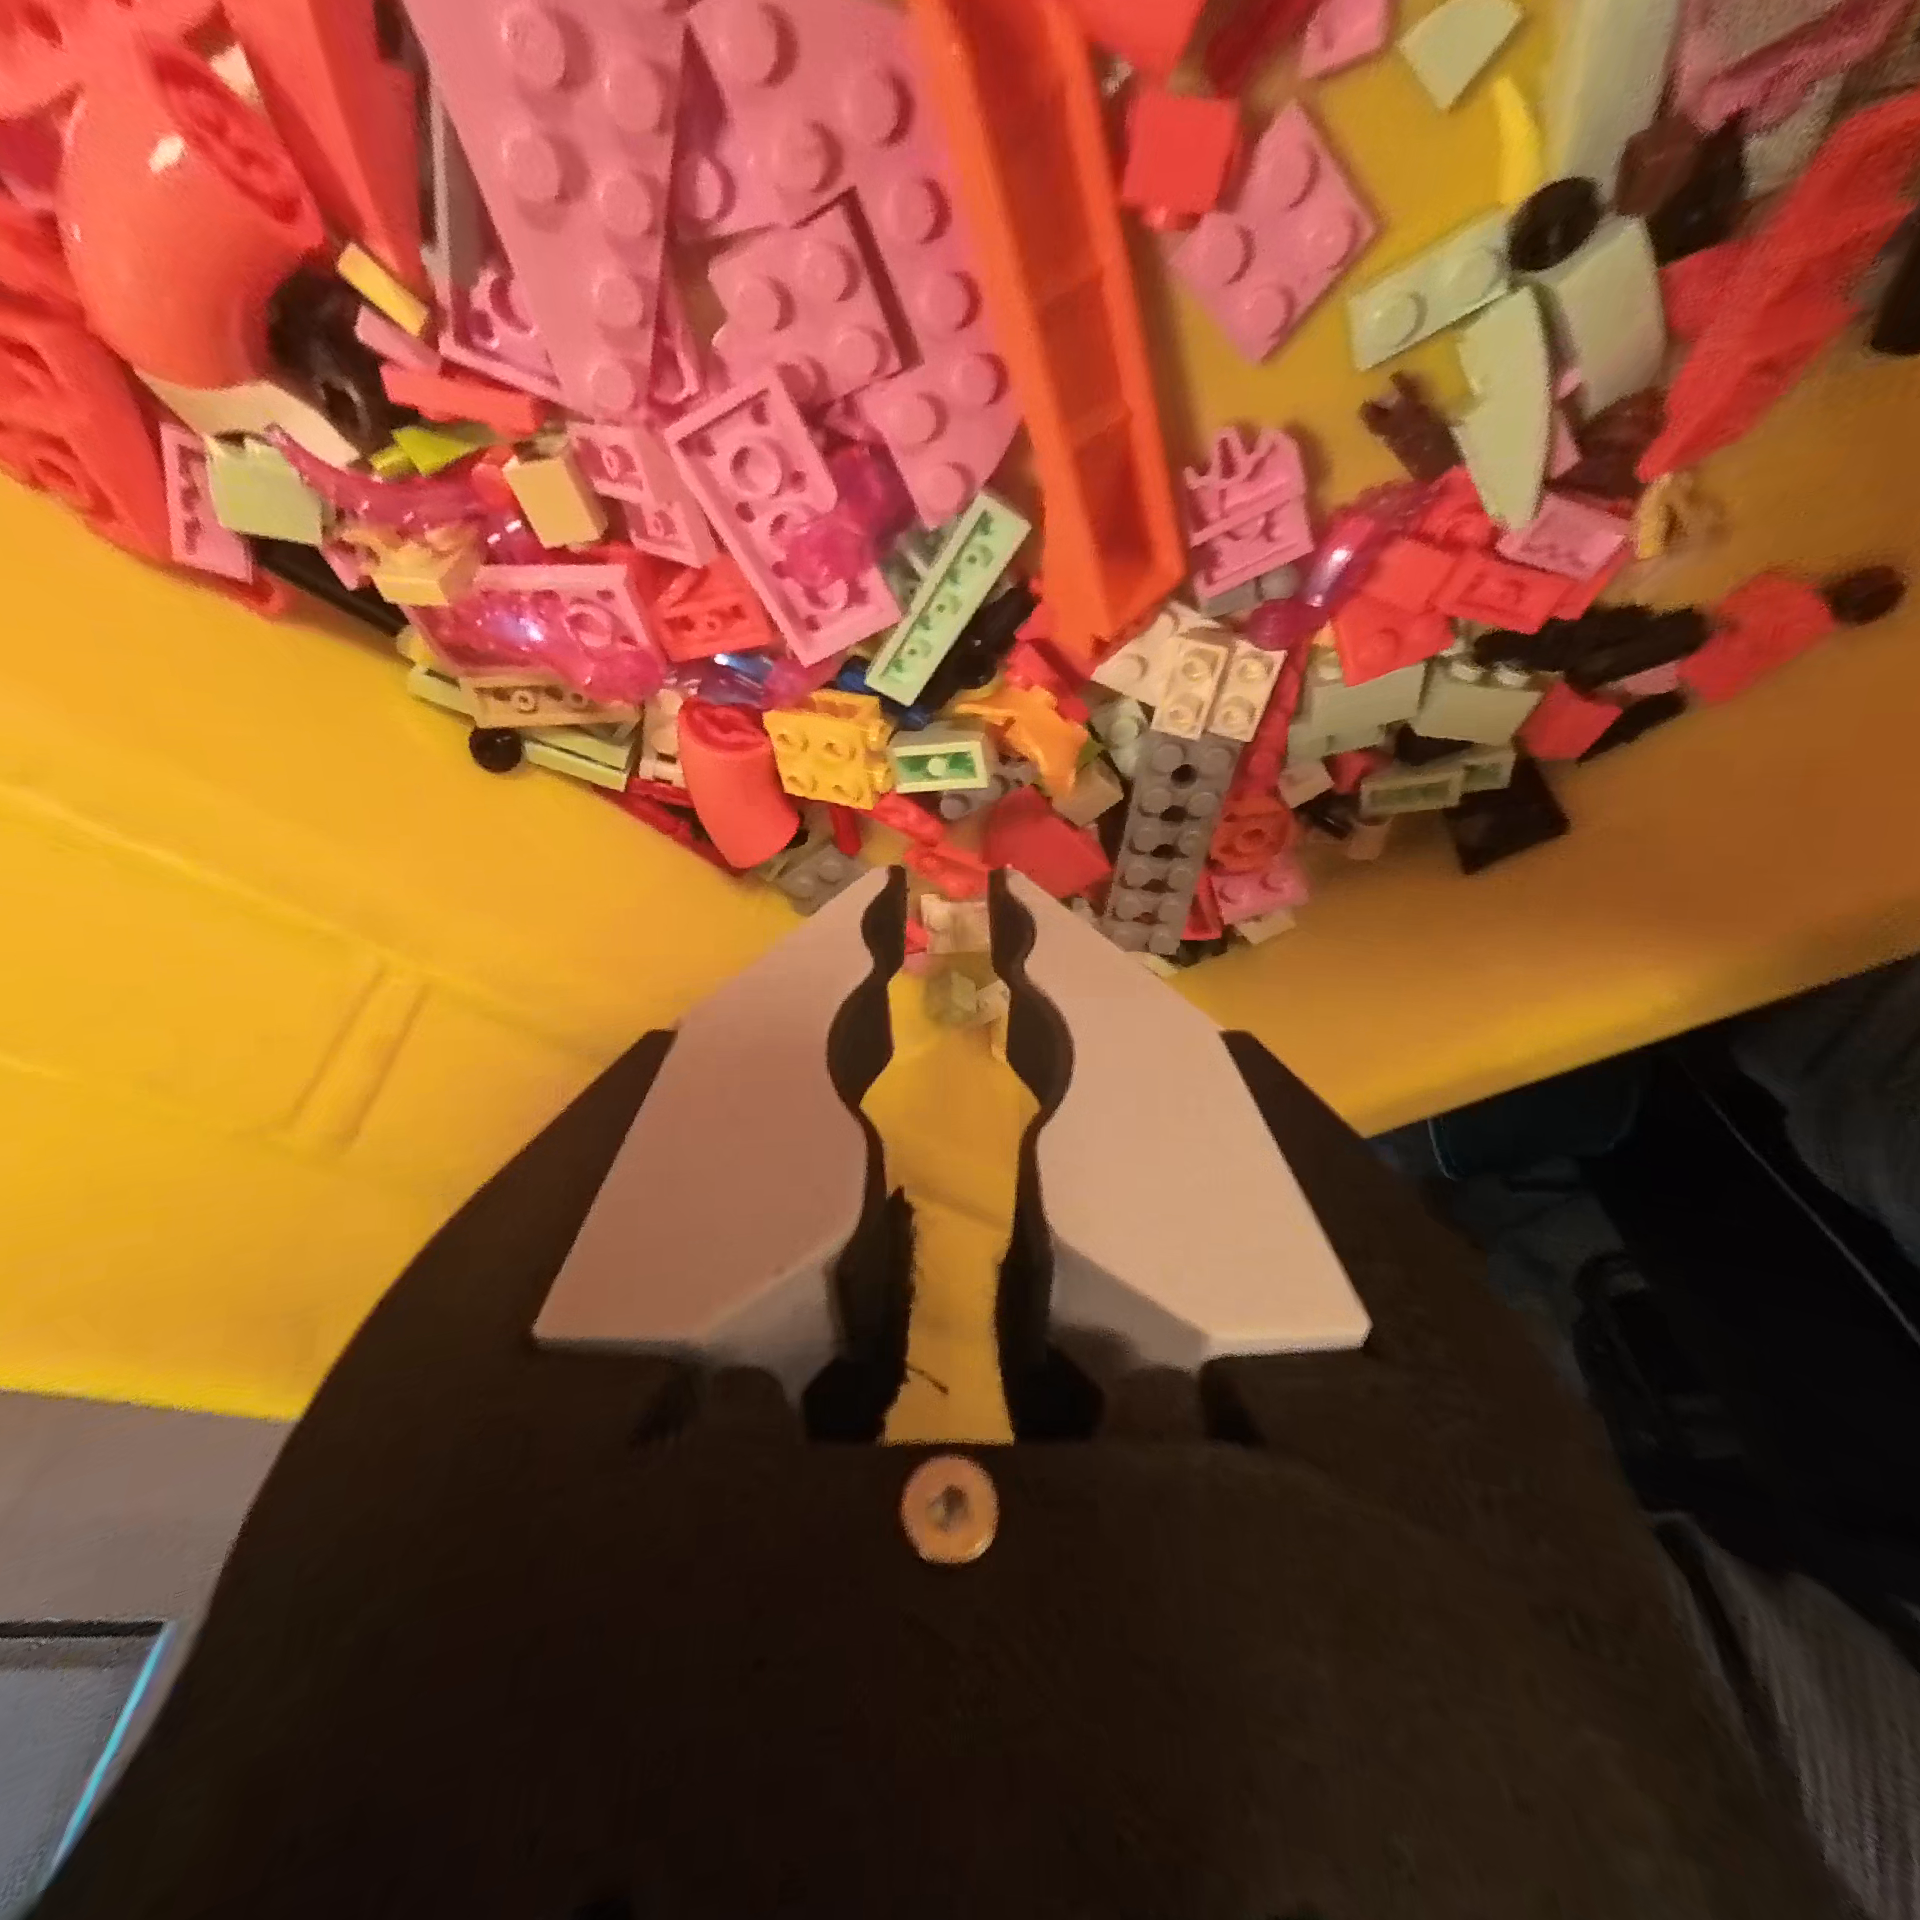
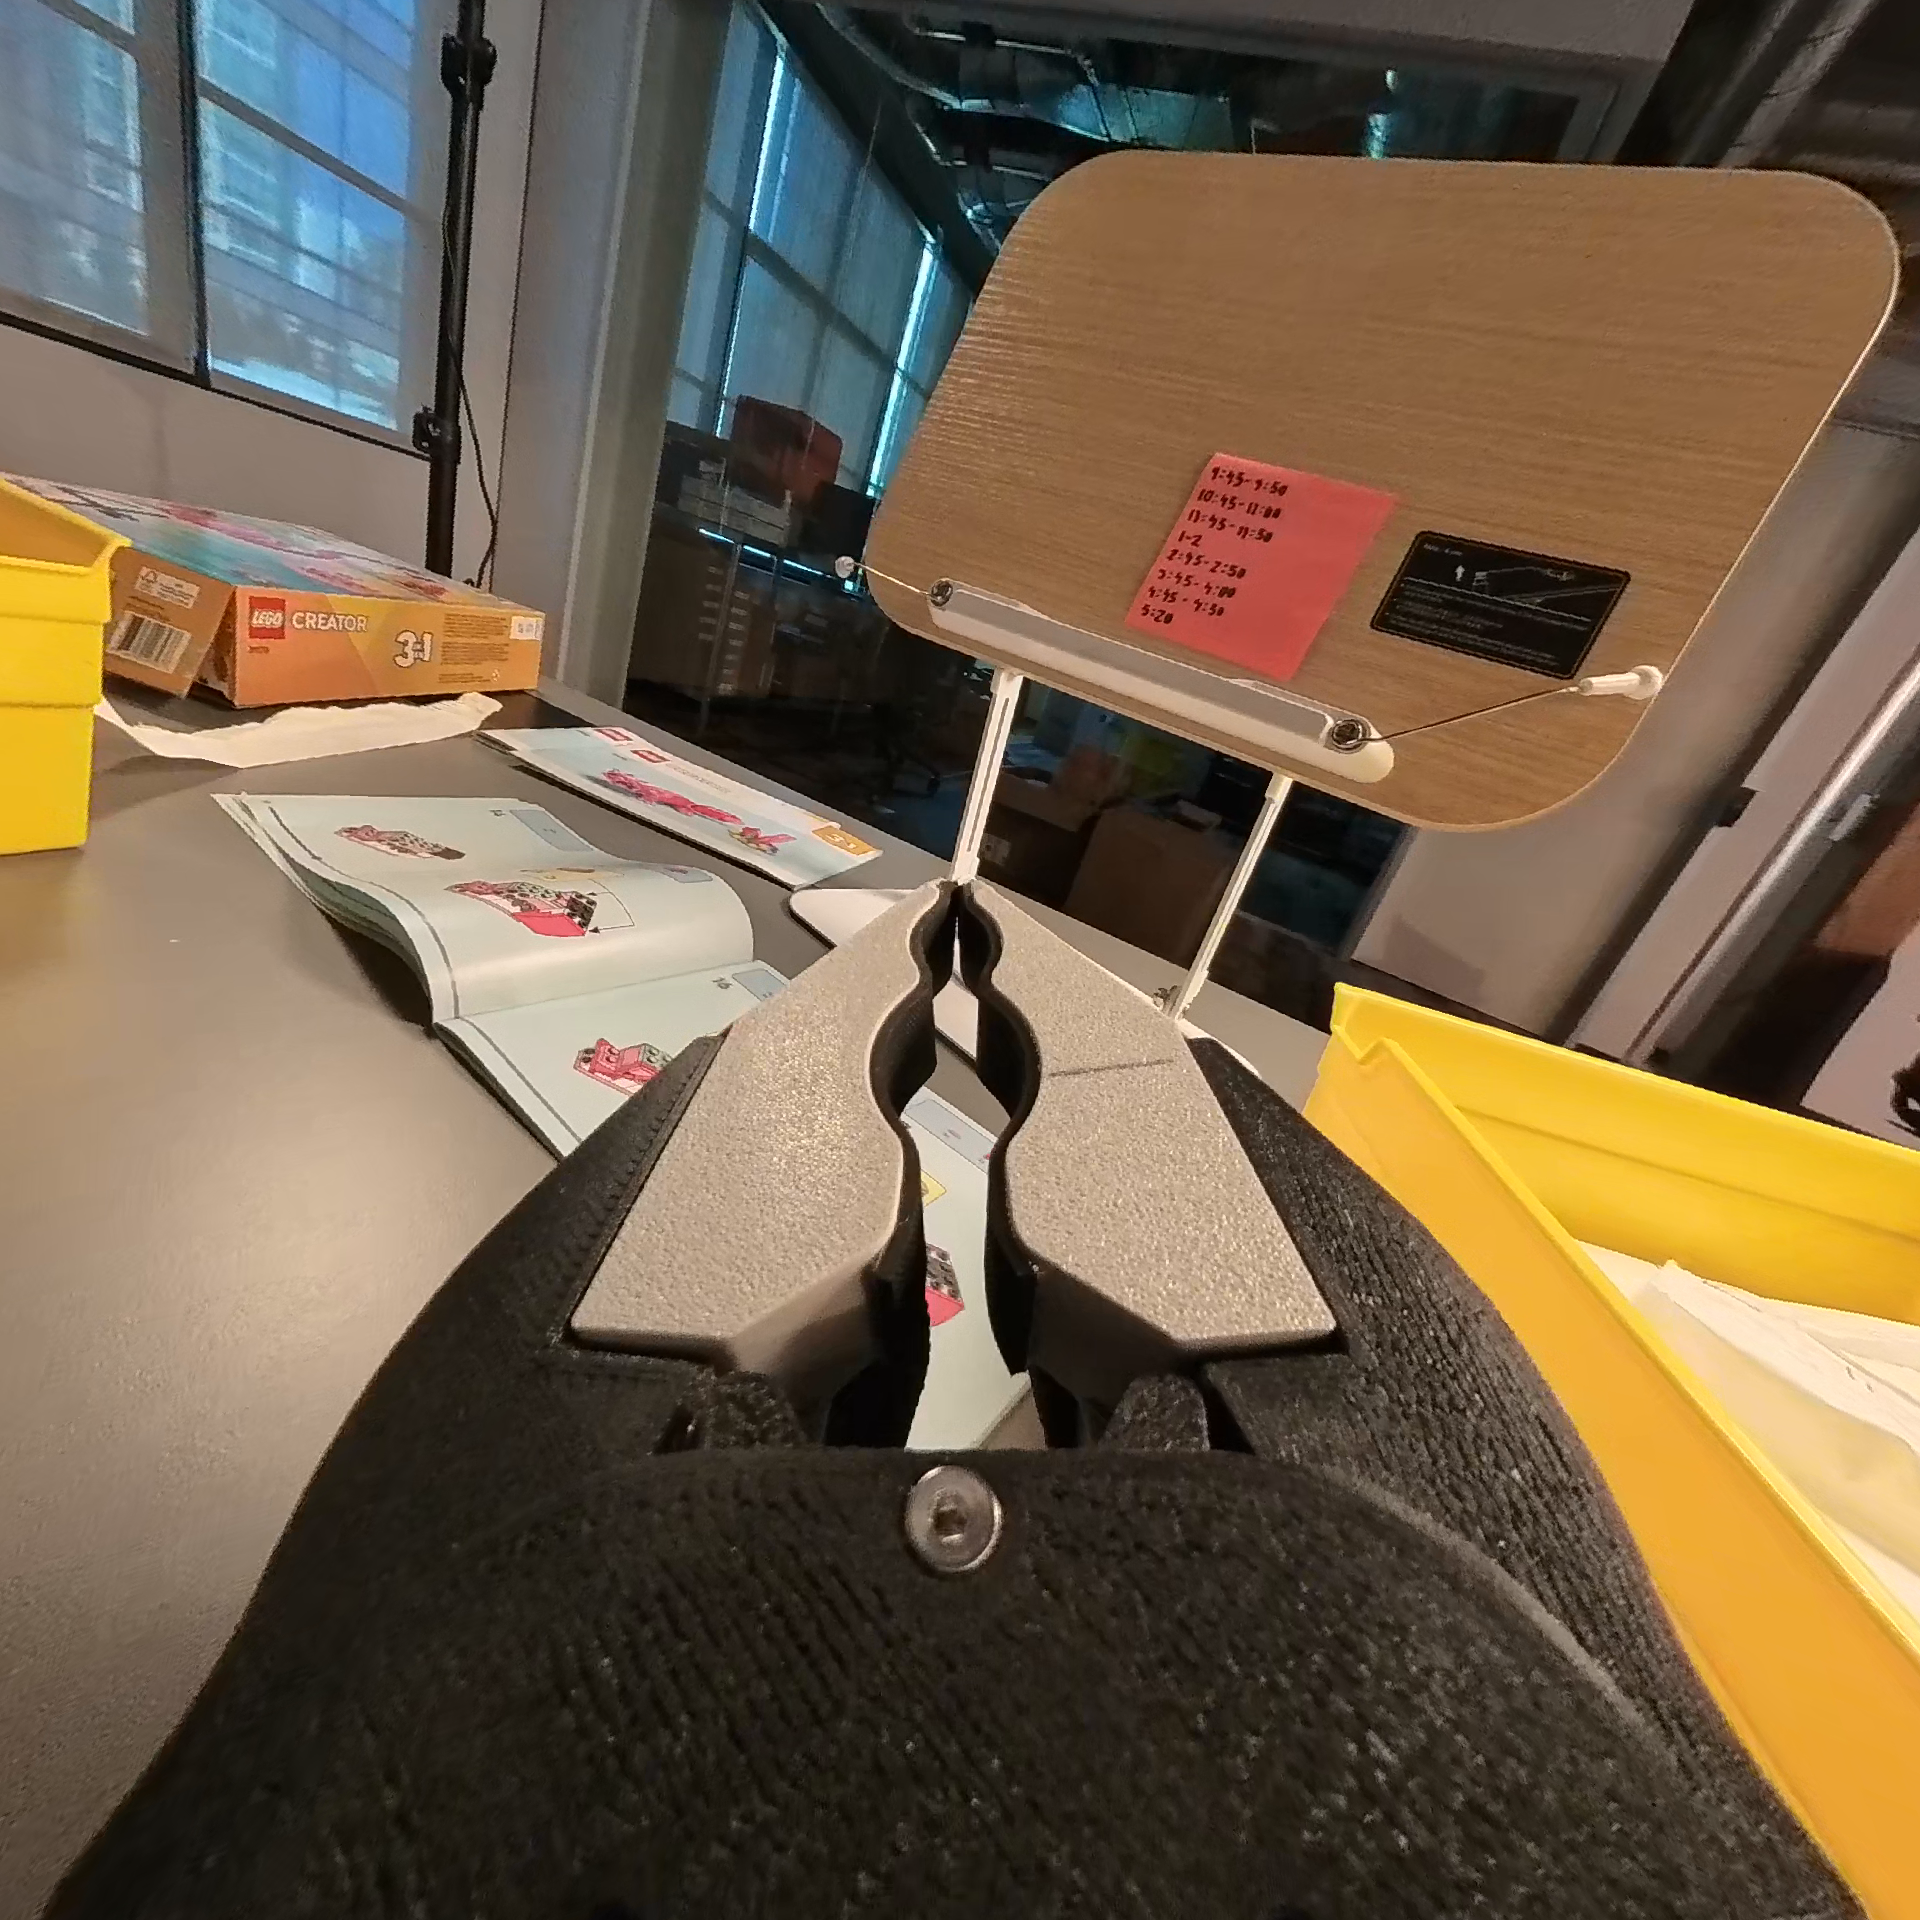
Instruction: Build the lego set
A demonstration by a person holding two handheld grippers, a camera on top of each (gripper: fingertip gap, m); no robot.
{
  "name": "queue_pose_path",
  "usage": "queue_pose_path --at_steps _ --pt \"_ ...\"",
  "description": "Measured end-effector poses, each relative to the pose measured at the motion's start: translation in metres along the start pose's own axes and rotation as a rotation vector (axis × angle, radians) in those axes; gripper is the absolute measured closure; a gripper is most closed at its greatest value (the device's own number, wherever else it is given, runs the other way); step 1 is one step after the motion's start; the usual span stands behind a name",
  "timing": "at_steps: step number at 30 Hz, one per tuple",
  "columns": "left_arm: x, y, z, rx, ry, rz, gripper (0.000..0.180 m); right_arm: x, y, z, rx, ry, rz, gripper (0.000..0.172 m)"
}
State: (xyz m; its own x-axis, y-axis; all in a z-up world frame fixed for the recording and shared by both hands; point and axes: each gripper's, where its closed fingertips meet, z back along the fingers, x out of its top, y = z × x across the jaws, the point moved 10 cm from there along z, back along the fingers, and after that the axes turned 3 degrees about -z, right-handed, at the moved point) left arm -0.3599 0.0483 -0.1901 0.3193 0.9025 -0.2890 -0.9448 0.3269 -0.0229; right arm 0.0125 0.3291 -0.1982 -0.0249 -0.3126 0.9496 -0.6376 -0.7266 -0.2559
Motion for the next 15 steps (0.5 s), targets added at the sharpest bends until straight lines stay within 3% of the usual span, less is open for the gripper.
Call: queue_pose_path --at_steps 15 --pt "-0.0032 0.0044 -0.0067 -0.062 -0.03 0.078 0.176 0.0001 -0.002 0.0003 0.002 -0.008 -0.022 0.172"
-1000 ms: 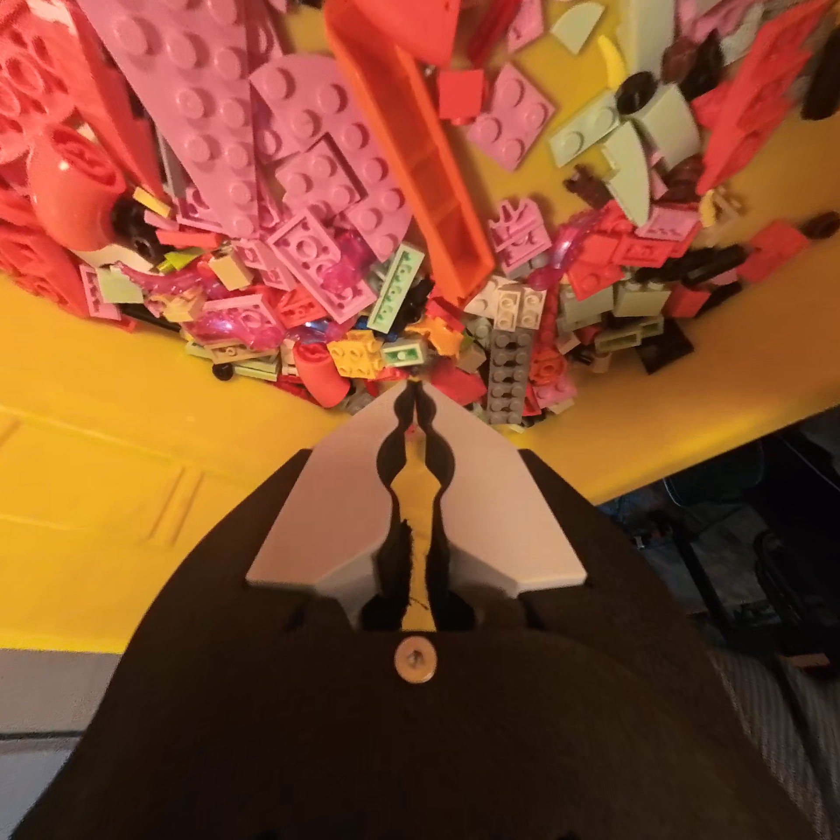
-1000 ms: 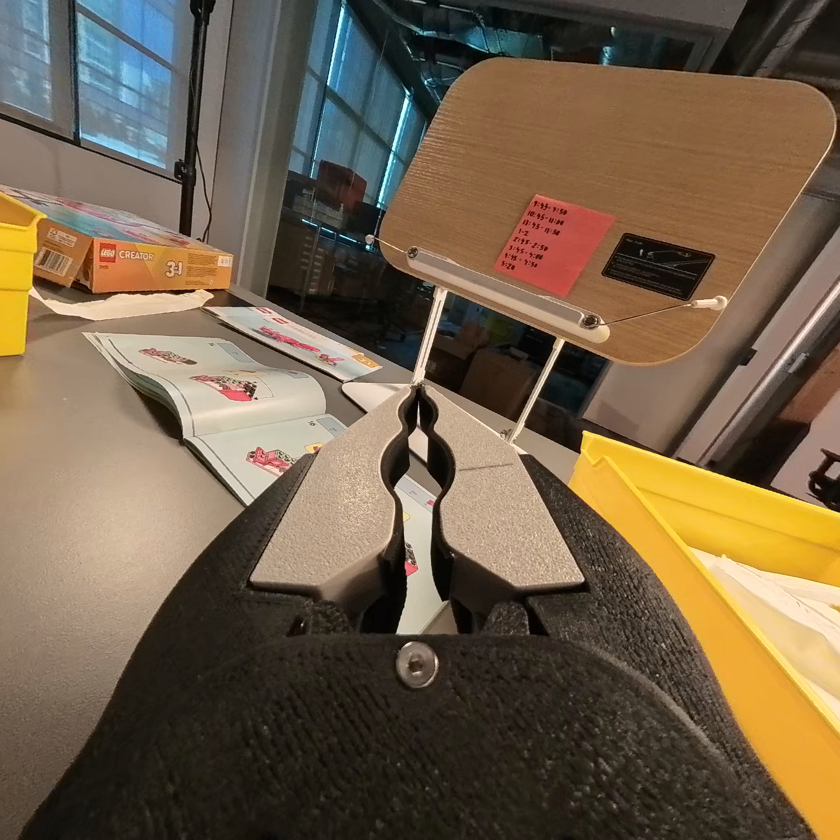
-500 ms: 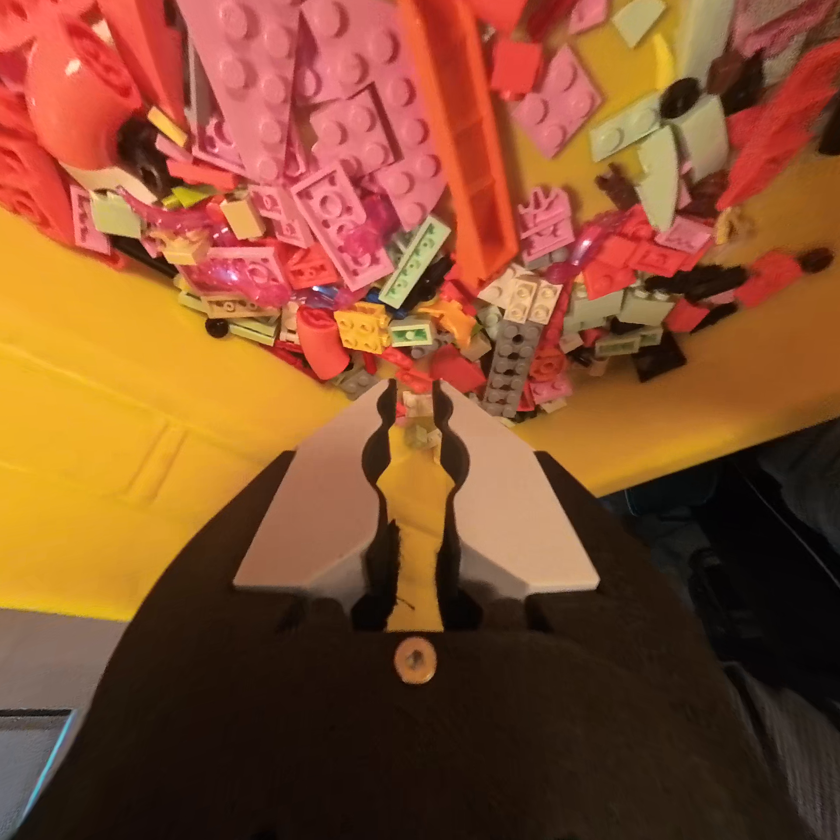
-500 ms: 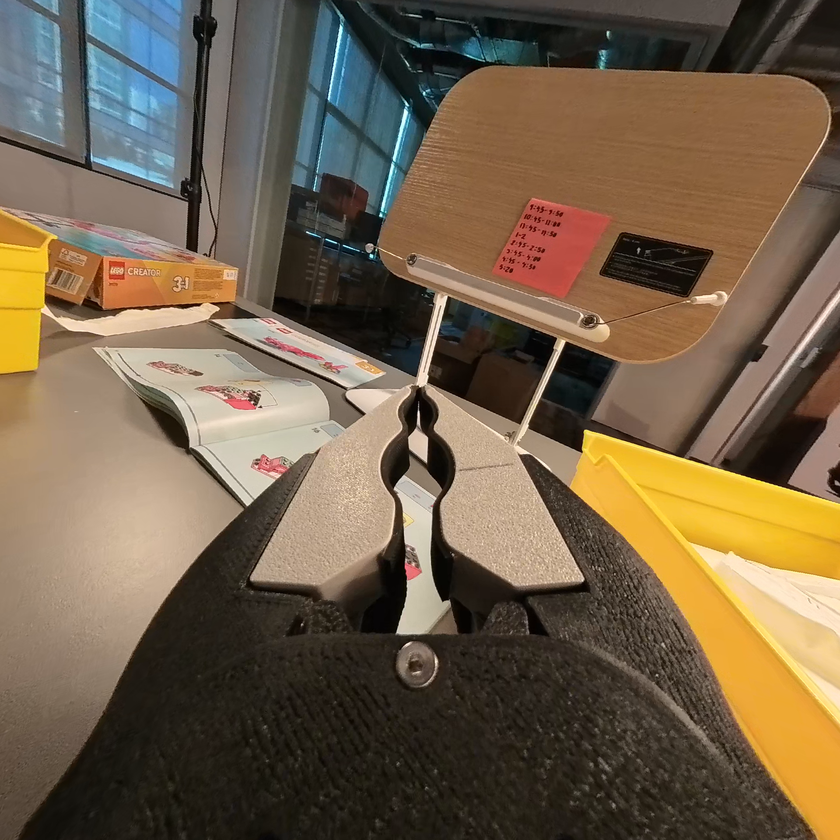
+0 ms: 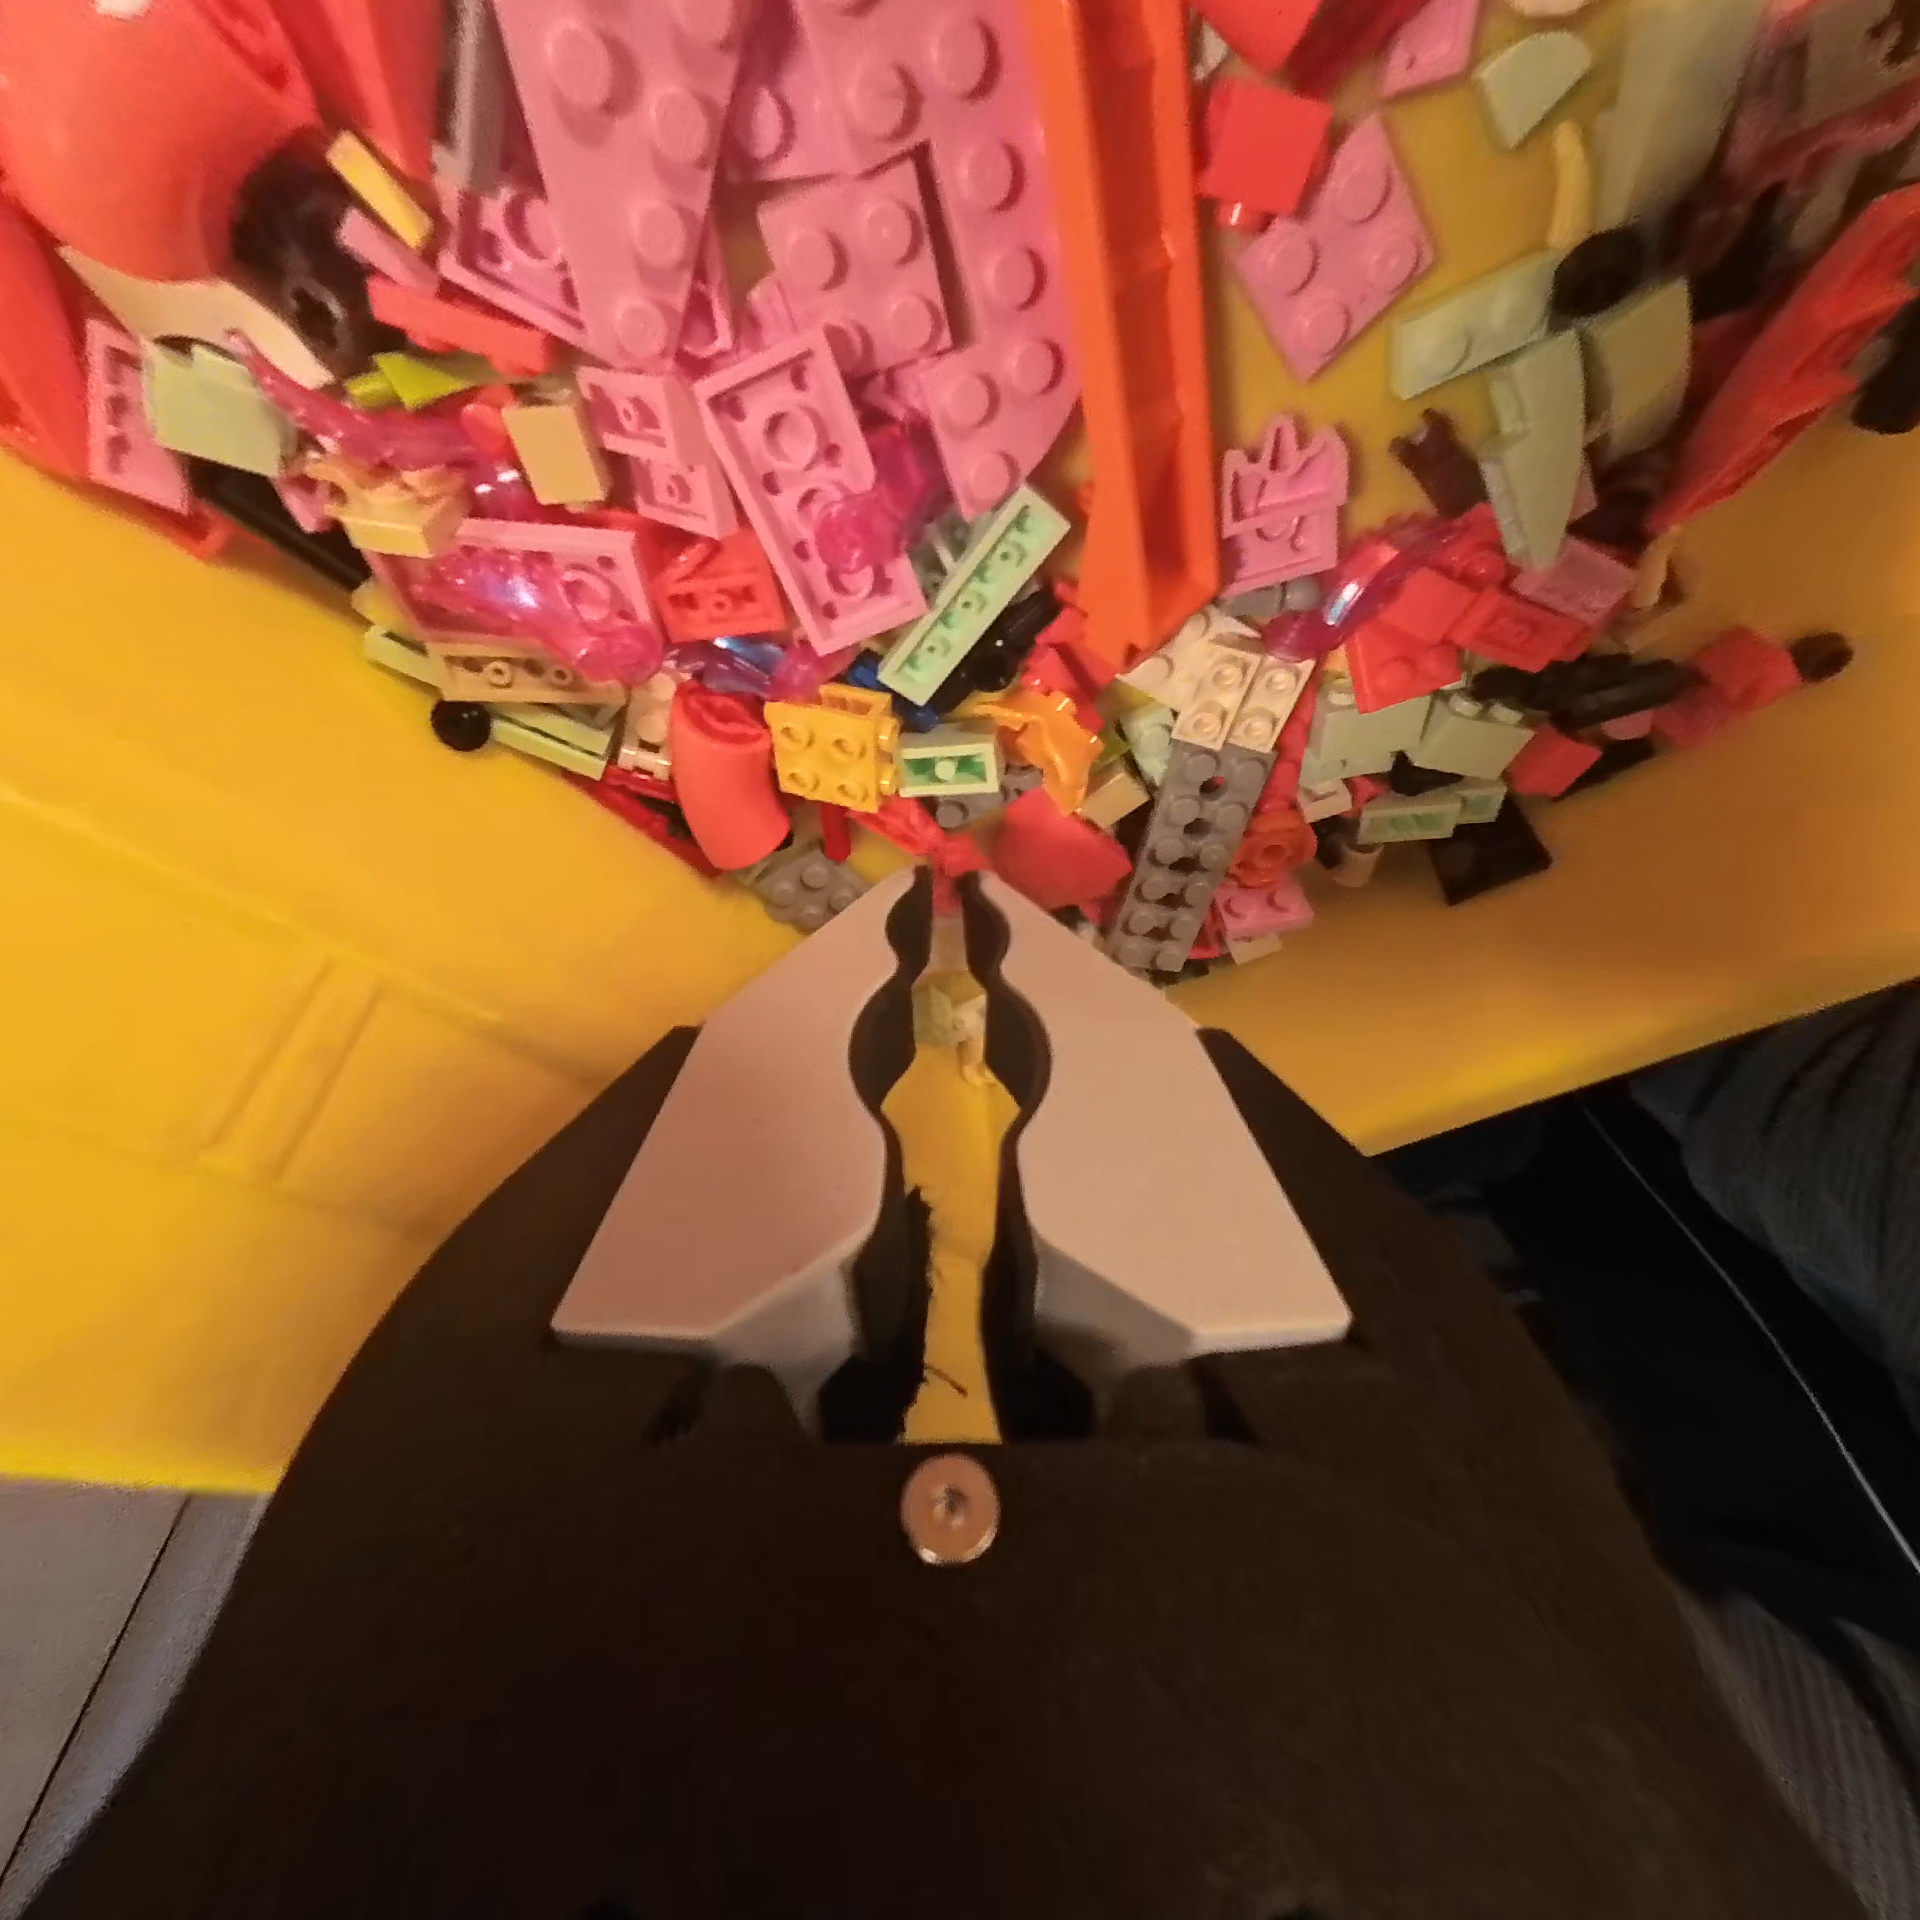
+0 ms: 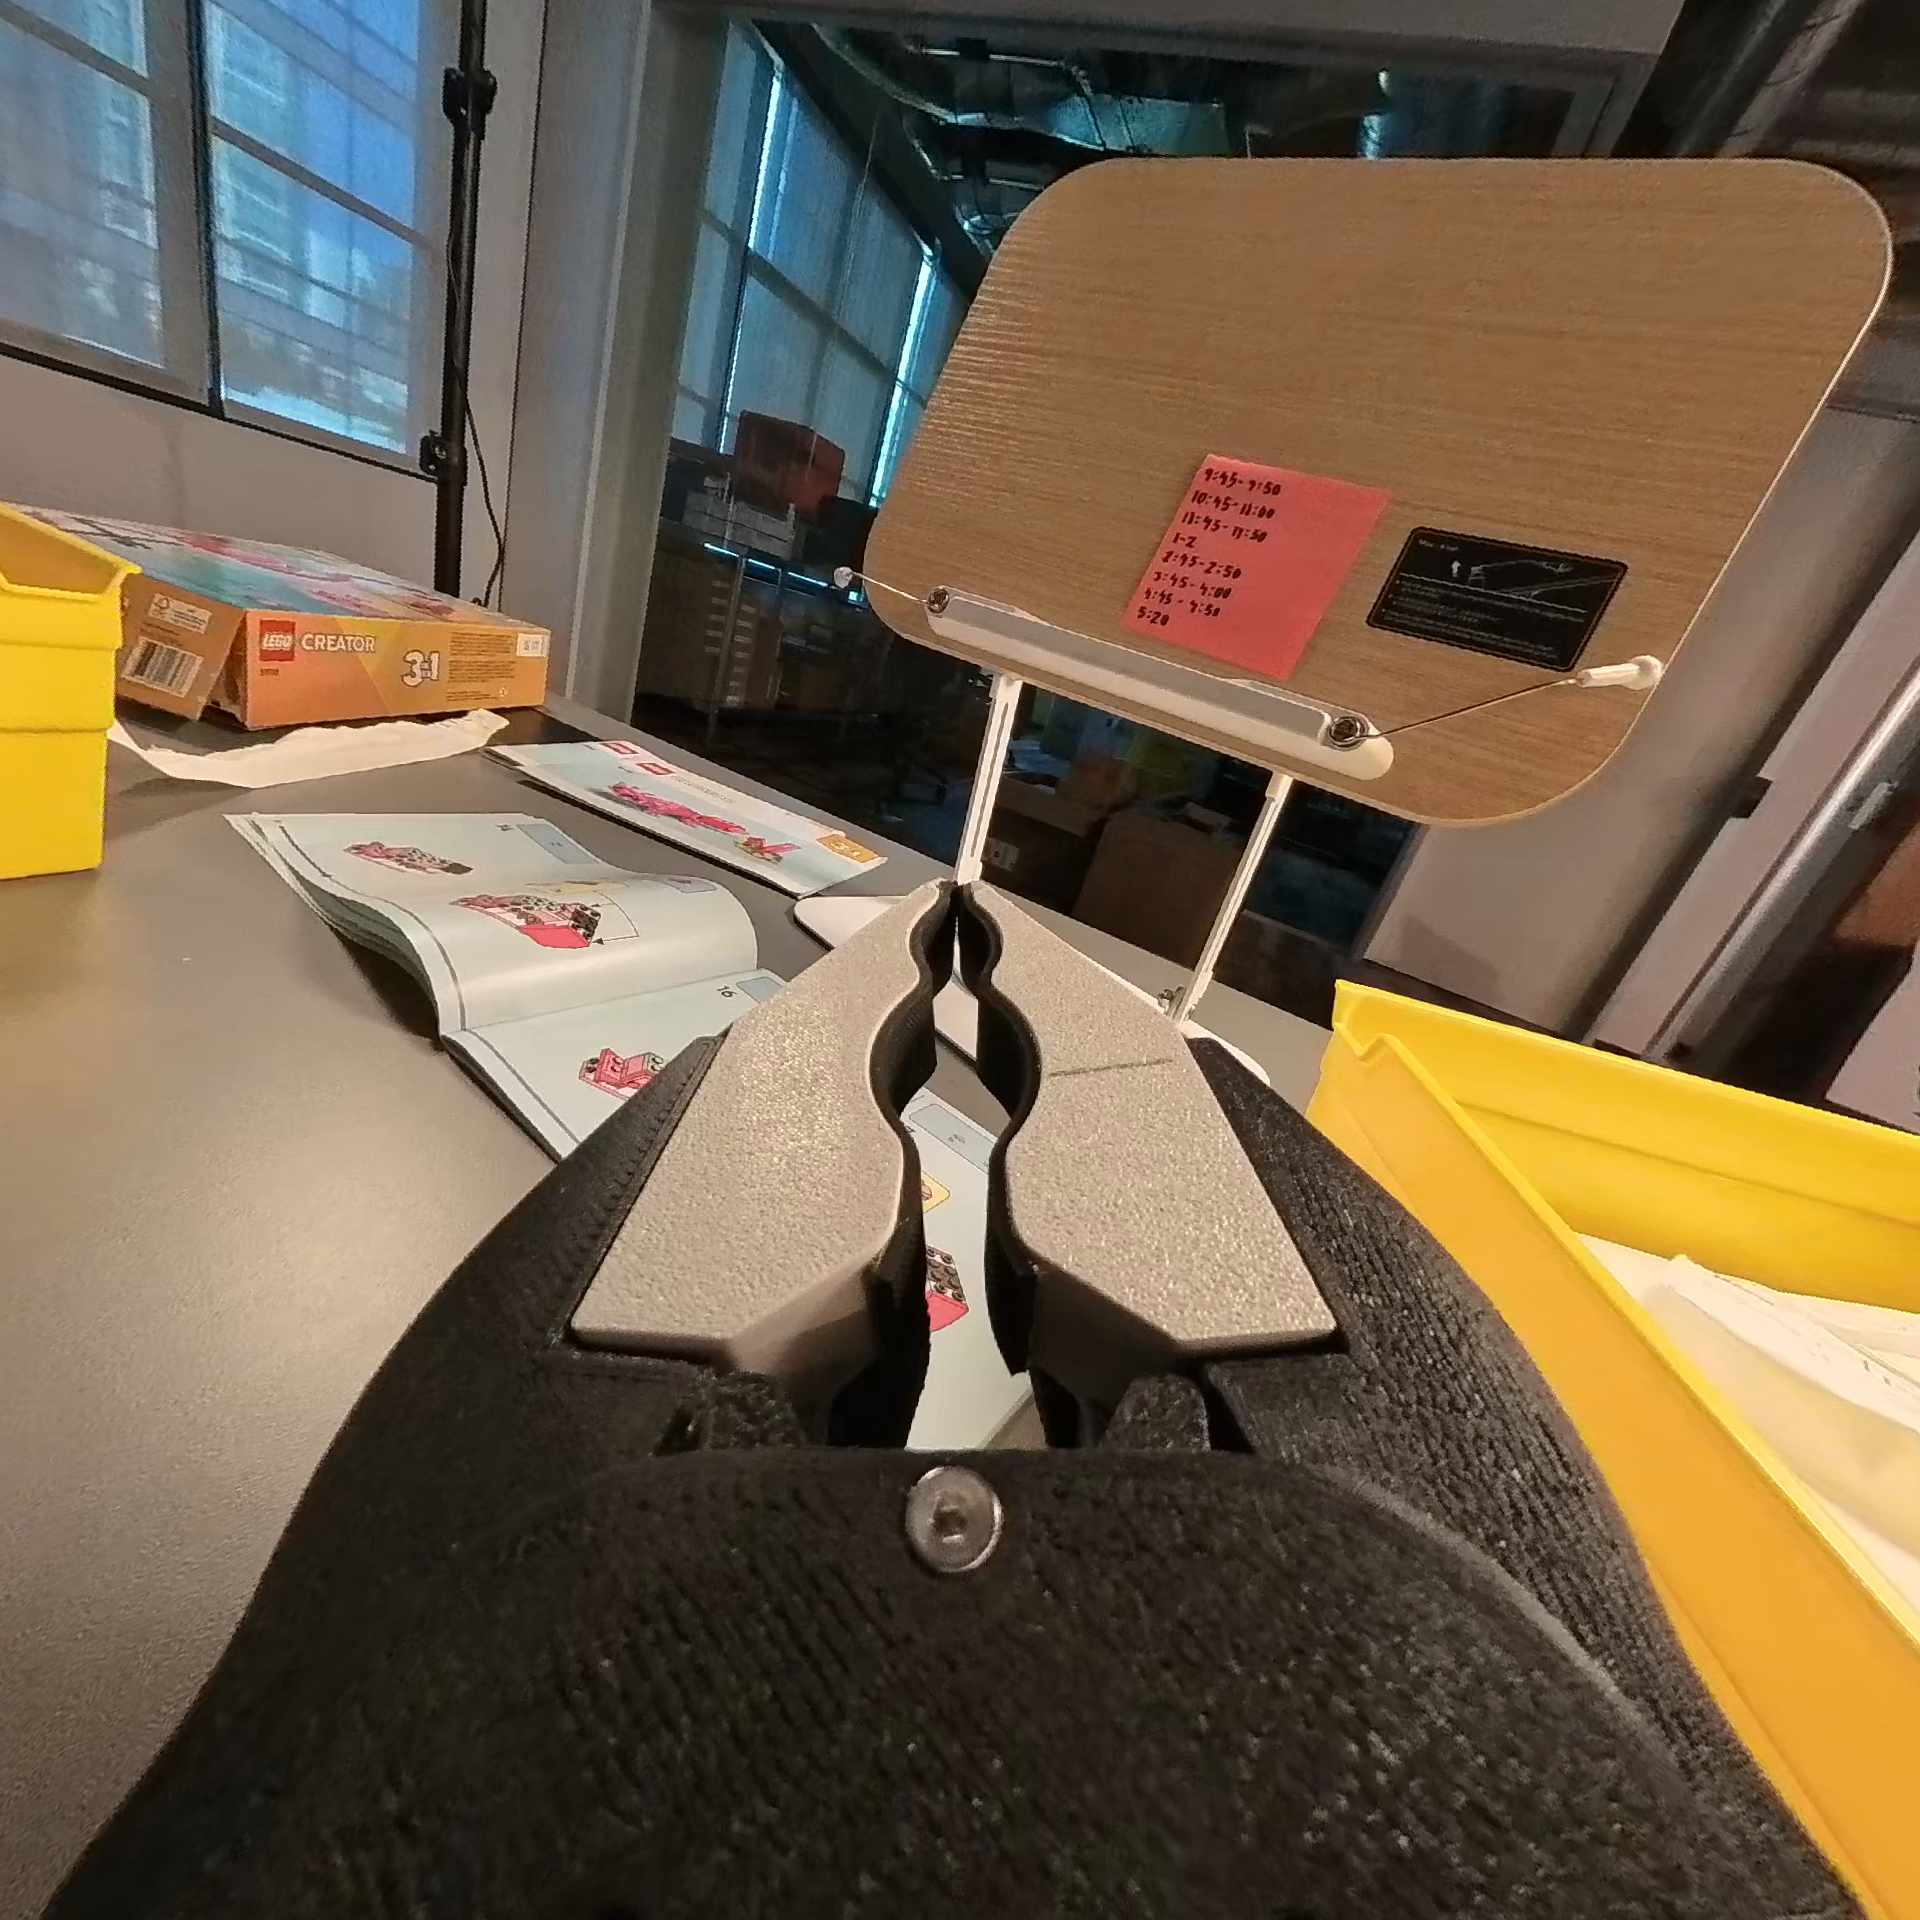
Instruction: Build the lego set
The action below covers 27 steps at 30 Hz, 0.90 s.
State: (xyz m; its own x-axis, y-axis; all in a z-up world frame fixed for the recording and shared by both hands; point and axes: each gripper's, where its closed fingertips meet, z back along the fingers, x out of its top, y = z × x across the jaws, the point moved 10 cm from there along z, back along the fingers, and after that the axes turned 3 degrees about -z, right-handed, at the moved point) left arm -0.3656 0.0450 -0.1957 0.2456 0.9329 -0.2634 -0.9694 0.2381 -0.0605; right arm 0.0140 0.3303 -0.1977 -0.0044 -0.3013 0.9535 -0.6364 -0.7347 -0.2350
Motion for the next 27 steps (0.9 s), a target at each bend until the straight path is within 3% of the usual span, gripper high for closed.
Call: queue_pose_path --at_steps 5,9,12,16,19,22,27 --pt "0.003 -0.002 0.023 0.059 -0.026 -0.02 0.176 0.0 0.0 0.0 -0.001 -0.001 -0.003 0.172" --pt "0.016 -0.01 0.071 0.164 -0.12 -0.067 0.176 0.0 0.0 0.0 -0.002 -0.002 -0.005 0.172" --pt "0.042 -0.031 0.113 0.227 -0.266 -0.147 0.176 0.0 -0.001 0.0 -0.005 -0.005 -0.011 0.172" --pt "0.092 -0.076 0.138 0.23 -0.371 -0.35 0.176 0.0 -0.001 0.0 0.001 -0.005 -0.017 0.172" --pt "0.138 -0.106 0.134 0.15 -0.377 -0.486 0.176 0.0 -0.001 0.0 0.008 -0.005 -0.013 0.172" --pt "0.179 -0.132 0.105 0.061 -0.309 -0.615 0.176 0.001 0.001 0.0 0.016 -0.006 -0.007 0.172" --pt "0.207 -0.146 0.06 -0.015 -0.198 -0.671 0.176 0.001 0.002 0.0 0.019 -0.007 -0.002 0.172"
